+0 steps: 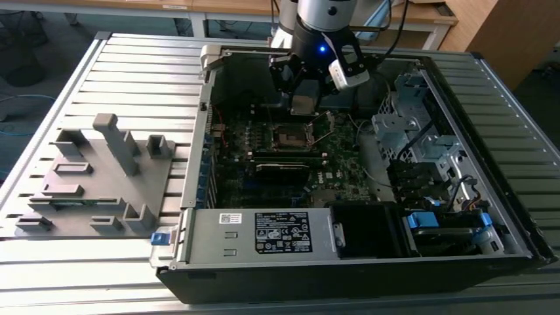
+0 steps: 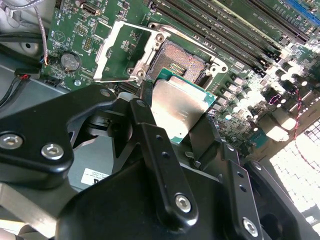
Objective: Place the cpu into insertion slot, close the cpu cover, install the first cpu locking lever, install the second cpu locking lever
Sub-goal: 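Place the cpu into insertion slot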
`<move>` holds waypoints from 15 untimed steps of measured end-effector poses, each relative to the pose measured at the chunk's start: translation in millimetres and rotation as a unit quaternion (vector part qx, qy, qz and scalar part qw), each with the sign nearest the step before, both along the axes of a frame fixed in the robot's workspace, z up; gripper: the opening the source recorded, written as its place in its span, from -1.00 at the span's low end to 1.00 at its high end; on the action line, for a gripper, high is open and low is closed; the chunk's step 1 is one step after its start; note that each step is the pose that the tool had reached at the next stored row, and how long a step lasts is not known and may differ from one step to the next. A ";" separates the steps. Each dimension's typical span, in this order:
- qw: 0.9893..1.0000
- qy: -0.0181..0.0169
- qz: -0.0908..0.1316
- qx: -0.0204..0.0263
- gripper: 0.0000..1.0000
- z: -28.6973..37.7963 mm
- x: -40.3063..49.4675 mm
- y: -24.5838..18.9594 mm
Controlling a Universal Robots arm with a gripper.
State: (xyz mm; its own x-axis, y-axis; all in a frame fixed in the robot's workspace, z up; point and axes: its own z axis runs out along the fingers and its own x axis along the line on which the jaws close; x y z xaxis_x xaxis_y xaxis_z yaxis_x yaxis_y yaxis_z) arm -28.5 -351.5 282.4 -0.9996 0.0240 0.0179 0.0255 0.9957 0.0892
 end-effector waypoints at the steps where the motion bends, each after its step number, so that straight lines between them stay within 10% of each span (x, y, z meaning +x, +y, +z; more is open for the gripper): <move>1: 1.000 0.000 0.000 0.000 0.08 -0.1 0.0 0.0; 15: 1.000 0.000 0.000 0.000 0.08 -1.9 0.0 0.0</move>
State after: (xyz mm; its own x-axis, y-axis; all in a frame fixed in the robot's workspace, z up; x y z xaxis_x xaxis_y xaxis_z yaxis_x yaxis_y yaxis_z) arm -28.5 -351.5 280.5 -0.9996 0.0239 0.0177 0.0254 0.9956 0.0898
